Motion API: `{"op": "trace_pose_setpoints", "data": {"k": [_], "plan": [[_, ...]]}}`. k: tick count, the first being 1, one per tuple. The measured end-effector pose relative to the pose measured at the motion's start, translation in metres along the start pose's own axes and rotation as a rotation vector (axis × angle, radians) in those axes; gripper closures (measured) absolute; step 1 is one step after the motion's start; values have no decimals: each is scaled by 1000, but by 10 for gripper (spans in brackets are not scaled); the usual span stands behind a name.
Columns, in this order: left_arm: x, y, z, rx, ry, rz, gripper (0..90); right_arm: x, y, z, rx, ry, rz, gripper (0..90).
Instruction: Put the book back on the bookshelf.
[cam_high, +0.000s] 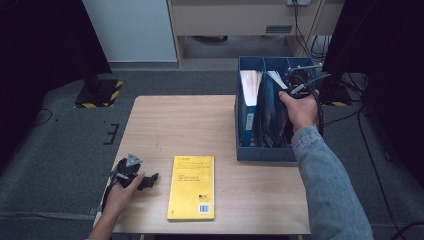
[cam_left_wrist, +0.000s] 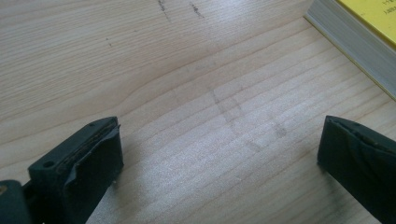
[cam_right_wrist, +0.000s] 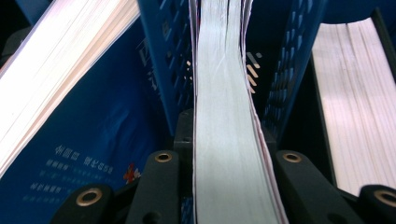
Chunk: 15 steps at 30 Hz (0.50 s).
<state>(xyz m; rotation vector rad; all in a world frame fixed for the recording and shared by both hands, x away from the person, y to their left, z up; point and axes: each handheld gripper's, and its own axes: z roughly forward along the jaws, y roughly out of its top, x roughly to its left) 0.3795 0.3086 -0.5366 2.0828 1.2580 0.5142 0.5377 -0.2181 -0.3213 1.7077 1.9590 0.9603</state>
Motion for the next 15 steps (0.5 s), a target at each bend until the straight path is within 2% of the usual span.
{"op": "trace_pose_setpoints", "data": {"k": [6,15], "plan": [[0,0,0,0,0,0,0,2,-2,-2,13,6,-25,718],[0,0,0,0,0,0,0,4,-2,-3,23,13,-32,714]]}}
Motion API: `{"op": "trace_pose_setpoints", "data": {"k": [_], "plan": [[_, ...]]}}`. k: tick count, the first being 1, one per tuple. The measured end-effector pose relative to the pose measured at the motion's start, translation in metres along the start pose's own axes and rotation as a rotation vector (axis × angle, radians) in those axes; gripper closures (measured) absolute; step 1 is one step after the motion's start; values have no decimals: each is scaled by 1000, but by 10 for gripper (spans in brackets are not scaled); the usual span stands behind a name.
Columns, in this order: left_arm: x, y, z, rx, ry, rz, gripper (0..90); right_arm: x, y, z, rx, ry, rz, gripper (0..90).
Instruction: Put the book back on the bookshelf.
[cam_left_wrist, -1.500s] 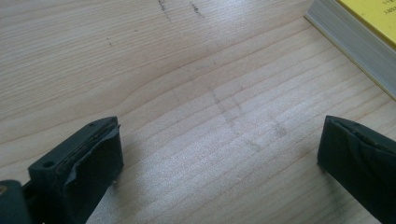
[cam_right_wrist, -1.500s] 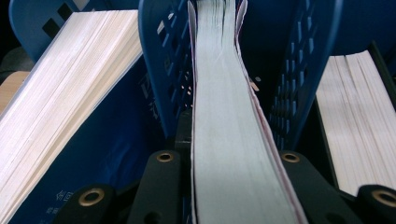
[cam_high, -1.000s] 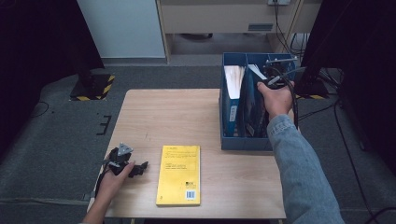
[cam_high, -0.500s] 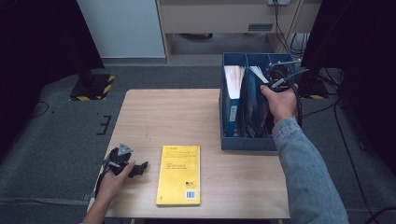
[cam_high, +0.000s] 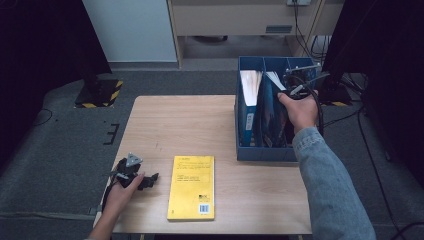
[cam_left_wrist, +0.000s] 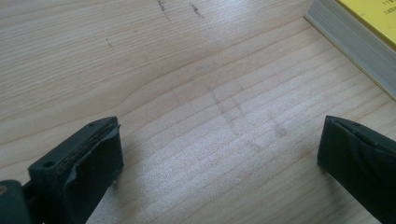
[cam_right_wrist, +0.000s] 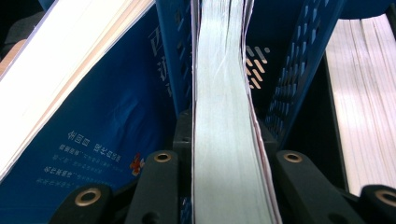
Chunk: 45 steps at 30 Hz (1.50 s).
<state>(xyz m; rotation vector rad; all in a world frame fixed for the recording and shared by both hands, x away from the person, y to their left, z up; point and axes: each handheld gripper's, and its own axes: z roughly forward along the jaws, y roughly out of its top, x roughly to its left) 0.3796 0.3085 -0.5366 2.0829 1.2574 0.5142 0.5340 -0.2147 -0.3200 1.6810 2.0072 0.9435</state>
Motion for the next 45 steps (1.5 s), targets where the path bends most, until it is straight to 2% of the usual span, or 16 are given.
{"op": "trace_pose_setpoints", "data": {"k": [22,38,41,45], "plan": [[-1,2,2,-2,2,-1,0,0,-9,-5,4,16,-15,704],[-1,2,2,-2,2,-1,0,6,-7,-7,9,31,-26,676],[-1,2,2,-2,1,-1,0,9,-5,-8,37,15,-76,708],[-1,2,2,-2,1,-1,0,9,-6,-9,34,8,-59,720]]}}
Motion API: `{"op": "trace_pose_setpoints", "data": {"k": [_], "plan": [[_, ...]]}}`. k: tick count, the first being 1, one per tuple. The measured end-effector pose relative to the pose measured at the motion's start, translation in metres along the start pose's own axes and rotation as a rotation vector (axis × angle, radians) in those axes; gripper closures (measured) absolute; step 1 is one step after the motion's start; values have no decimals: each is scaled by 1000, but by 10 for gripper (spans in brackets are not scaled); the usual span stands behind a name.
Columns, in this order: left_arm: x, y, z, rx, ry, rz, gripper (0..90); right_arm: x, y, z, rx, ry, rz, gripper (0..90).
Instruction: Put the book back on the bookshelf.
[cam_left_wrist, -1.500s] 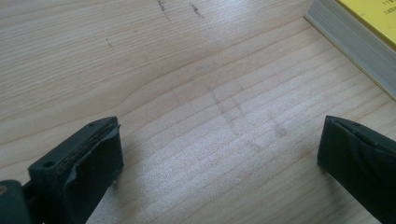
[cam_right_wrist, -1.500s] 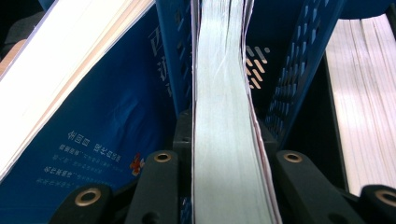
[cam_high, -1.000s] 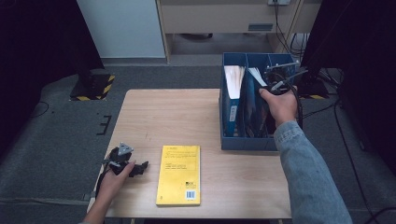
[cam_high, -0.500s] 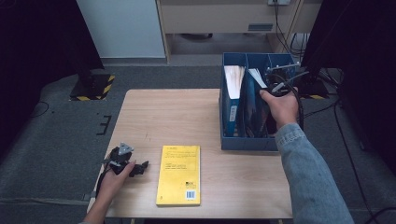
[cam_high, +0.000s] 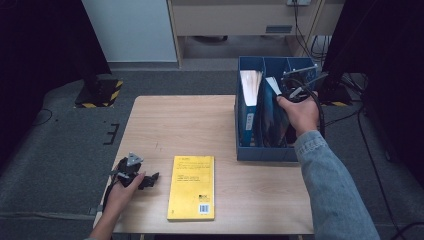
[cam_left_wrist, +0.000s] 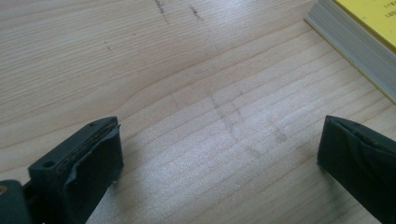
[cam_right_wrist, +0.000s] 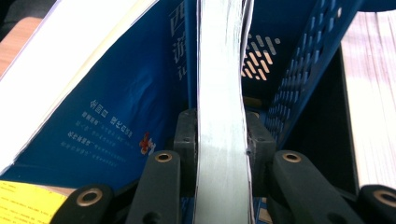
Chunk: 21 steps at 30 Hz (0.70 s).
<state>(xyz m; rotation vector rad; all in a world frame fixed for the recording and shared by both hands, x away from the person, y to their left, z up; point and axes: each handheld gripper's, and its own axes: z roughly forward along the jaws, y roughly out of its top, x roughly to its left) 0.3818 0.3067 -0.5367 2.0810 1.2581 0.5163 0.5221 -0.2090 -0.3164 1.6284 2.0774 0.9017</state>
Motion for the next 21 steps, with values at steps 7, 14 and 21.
{"op": "trace_pose_setpoints", "data": {"k": [7,14,21], "plan": [[0,0,0,0,0,0,0,1,1,0,-18,-3,18,725],[0,0,0,0,0,0,0,2,7,-3,-27,-14,24,725],[0,0,0,3,-2,3,0,1,16,4,-54,-48,48,724]]}}
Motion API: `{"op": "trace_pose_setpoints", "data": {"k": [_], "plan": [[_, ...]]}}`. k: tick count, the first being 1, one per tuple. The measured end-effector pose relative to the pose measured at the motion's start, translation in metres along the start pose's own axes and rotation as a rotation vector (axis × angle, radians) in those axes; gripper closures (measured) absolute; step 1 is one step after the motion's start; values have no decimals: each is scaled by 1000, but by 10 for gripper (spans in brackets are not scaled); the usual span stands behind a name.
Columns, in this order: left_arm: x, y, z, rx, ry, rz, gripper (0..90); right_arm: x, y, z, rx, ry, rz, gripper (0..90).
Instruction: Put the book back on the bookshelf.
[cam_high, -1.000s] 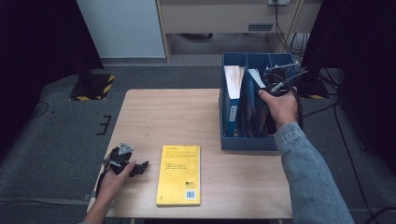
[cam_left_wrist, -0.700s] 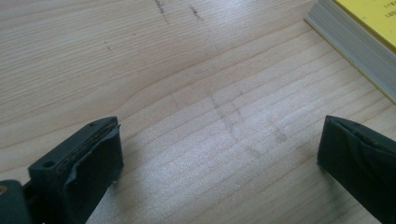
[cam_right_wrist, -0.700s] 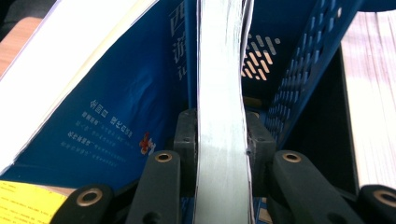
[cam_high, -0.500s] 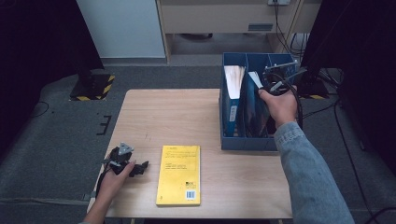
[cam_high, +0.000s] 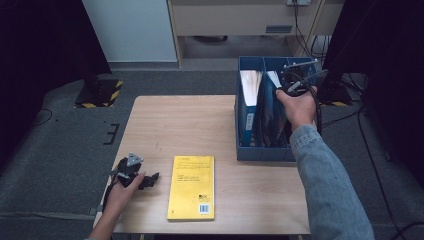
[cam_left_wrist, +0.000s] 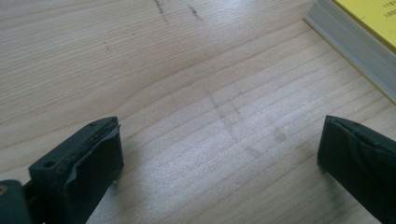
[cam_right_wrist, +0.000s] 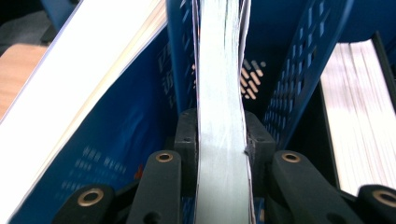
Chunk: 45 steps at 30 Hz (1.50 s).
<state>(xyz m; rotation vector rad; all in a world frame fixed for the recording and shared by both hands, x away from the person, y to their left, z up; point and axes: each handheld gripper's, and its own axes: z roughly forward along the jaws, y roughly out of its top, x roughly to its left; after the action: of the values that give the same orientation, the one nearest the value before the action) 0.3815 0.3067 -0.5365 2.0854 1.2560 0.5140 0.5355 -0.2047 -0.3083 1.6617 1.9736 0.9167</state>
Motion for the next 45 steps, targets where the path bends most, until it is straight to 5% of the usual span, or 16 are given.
{"op": "trace_pose_setpoints", "data": {"k": [16,45], "plan": [[0,0,0,-1,-6,4,0,5,8,28,-34,-38,50,722],[0,0,0,-2,-5,4,0,12,3,27,-90,-18,46,676]]}}
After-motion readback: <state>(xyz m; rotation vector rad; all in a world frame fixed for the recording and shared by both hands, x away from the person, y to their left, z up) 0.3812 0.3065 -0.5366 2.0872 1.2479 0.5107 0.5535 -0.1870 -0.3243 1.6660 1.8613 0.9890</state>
